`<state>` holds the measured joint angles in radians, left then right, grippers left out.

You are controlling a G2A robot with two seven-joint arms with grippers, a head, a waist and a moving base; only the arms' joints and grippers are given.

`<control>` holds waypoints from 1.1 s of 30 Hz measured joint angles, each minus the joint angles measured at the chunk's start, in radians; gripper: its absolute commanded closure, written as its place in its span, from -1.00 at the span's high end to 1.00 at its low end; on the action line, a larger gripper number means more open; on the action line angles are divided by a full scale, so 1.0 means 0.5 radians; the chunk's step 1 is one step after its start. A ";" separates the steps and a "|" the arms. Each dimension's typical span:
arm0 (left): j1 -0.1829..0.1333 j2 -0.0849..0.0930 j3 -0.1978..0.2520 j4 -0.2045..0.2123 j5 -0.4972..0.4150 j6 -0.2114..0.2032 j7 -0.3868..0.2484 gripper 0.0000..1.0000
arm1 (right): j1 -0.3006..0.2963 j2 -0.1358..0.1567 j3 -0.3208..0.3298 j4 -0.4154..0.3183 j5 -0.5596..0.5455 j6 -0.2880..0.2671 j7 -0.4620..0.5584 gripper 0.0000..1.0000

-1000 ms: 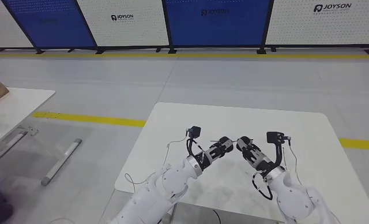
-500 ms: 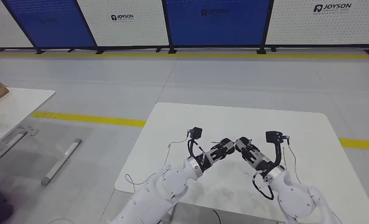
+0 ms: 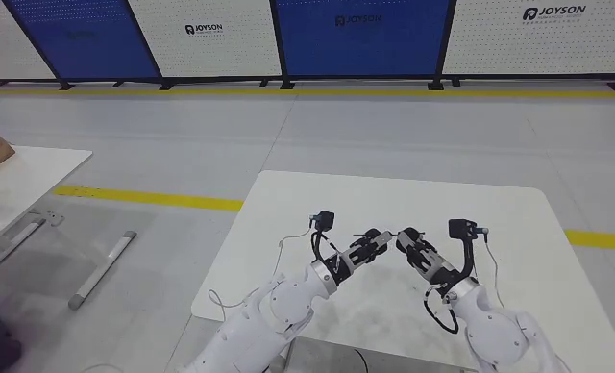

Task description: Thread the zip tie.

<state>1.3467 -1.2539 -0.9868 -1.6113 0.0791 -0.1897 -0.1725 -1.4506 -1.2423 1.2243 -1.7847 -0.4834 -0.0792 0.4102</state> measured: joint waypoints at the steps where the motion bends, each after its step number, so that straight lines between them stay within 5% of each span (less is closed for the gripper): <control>1: 0.002 0.000 -0.006 0.001 -0.011 -0.001 0.013 0.38 | 0.000 0.000 0.003 0.003 0.000 0.002 -0.005 -1.00; 3: 0.003 -0.001 -0.014 0.006 -0.029 -0.001 0.029 -0.02 | 0.000 0.001 0.007 0.007 0.000 0.005 -0.011 -1.00; 7: 0.004 -0.002 -0.027 0.014 -0.052 -0.010 0.045 -0.30 | 0.000 0.002 0.012 0.015 0.005 0.006 -0.021 -1.00; 13: 0.010 -0.002 -0.029 0.009 -0.020 -0.009 0.061 -1.00 | -0.009 0.004 0.011 0.010 0.005 -0.001 -0.029 -1.00; 33: -0.002 -0.004 0.002 0.017 0.098 -0.007 0.053 -1.00 | -0.020 0.008 -0.016 -0.022 -0.023 -0.021 -0.030 -1.00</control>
<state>1.3455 -1.2559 -0.9860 -1.6026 0.1278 -0.1934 -0.1461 -1.4604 -1.2385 1.2165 -1.7956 -0.4947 -0.0897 0.3952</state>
